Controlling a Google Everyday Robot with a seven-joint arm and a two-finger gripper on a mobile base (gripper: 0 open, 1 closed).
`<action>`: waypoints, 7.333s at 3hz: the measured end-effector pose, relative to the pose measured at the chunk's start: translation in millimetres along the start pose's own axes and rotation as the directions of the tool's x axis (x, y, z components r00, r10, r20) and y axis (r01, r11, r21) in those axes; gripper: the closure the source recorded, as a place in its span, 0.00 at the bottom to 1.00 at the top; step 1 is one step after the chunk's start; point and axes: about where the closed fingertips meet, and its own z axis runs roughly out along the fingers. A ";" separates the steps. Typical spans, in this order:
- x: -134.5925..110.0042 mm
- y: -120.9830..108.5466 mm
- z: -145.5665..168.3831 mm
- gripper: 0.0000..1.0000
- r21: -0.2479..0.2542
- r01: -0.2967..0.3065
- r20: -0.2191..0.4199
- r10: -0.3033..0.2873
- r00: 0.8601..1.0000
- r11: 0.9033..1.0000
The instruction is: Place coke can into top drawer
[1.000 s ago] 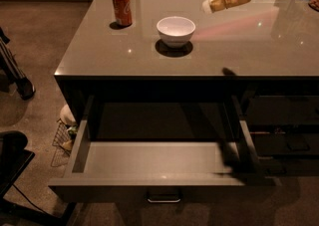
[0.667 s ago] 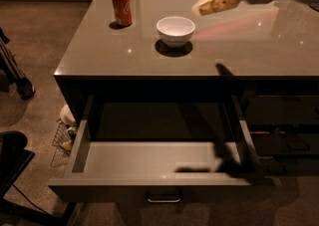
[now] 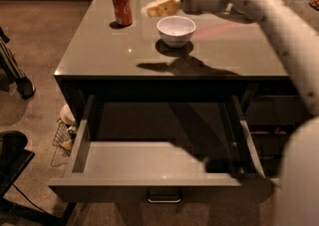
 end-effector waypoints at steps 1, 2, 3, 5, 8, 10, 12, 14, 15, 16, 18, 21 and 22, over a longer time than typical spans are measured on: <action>2.1 5.7 73.0 0.00 -0.066 -0.051 0.056 0.054 0.997 0.997; 13.3 10.9 128.0 0.00 -0.101 -0.108 0.061 0.115 0.992 0.989; 24.0 3.9 165.4 0.00 -0.091 -0.154 0.056 0.160 0.986 0.984; 27.2 -12.3 202.4 0.14 -0.048 -0.174 0.062 0.177 0.982 0.984; 6.4 1.7 225.9 0.92 -0.065 -0.139 0.071 0.143 0.987 0.988; -28.1 5.5 193.4 1.00 -0.089 -0.110 0.062 0.116 0.991 0.990; -133.4 -12.5 26.4 1.00 -0.004 -0.180 0.147 0.179 0.973 0.984; -105.4 81.7 -72.1 1.00 -0.148 -0.241 0.161 0.264 0.951 0.959; -15.9 152.1 -68.9 1.00 -0.296 -0.260 0.023 0.279 0.960 0.919; 16.7 186.6 -58.9 1.00 -0.342 -0.286 -0.050 0.287 0.957 0.895; 53.4 199.5 -34.5 1.00 -0.353 -0.283 -0.020 0.295 0.955 0.892; 189.9 305.7 -33.9 1.00 -0.477 -0.164 0.017 0.196 0.980 0.863; 239.0 329.6 0.3 1.00 -0.487 -0.200 0.011 0.235 0.972 0.850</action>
Offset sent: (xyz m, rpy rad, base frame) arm 0.1247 0.1399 -0.0616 0.1755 0.1375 0.1002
